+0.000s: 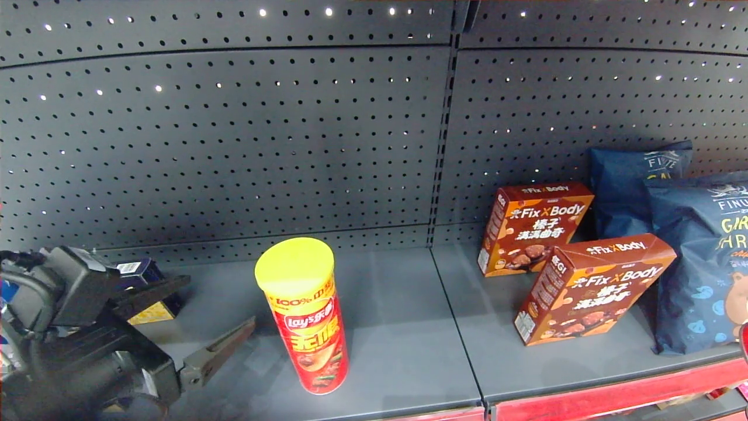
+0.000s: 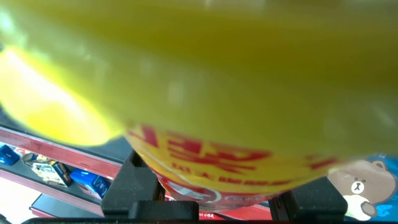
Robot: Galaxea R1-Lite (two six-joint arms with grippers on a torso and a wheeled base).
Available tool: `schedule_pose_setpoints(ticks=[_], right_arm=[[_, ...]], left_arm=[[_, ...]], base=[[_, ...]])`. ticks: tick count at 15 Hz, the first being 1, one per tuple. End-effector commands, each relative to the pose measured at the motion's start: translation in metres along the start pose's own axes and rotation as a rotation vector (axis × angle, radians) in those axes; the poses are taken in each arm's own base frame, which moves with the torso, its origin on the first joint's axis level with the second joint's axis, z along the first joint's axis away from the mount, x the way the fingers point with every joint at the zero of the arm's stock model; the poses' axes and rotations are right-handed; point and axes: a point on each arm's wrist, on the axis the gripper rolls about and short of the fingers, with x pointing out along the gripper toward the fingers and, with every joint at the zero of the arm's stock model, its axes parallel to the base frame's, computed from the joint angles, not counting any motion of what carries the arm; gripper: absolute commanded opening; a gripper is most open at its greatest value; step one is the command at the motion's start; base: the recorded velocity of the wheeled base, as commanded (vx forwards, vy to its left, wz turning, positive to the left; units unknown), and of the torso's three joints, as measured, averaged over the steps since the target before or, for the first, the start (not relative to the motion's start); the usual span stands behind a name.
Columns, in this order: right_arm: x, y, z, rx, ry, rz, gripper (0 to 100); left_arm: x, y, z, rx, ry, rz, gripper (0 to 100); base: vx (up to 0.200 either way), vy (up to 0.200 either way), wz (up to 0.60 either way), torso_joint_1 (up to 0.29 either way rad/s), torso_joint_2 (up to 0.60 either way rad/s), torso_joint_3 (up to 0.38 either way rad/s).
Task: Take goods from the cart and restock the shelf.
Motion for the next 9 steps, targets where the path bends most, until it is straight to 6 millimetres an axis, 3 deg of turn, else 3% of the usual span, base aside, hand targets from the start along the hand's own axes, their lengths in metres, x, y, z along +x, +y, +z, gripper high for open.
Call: schedule_pose_setpoints(ticks=[1, 6, 9], right_arm=[[0.001, 0.0, 0.001, 0.0, -0.001, -0.002, 0], [-0.003, 0.0, 0.001, -0.003, -0.012, -0.007, 0], [-0.004, 0.0, 0.001, -0.004, -0.016, -0.008, 0]], left_arm=[[-0.024, 0.002, 0.01, 0.018, -0.066, 0.046, 100], [-0.078, -0.003, 0.003, 0.012, -0.077, 0.115, 100], [-0.095, -0.006, -0.008, 0.012, -0.114, 0.166, 100]], base=[[0.0, 0.0, 0.0, 0.0, 0.0, 0.0], [0.0, 0.0, 0.0, 0.0, 0.0, 0.0], [0.0, 0.0, 0.0, 0.0, 0.0, 0.0]])
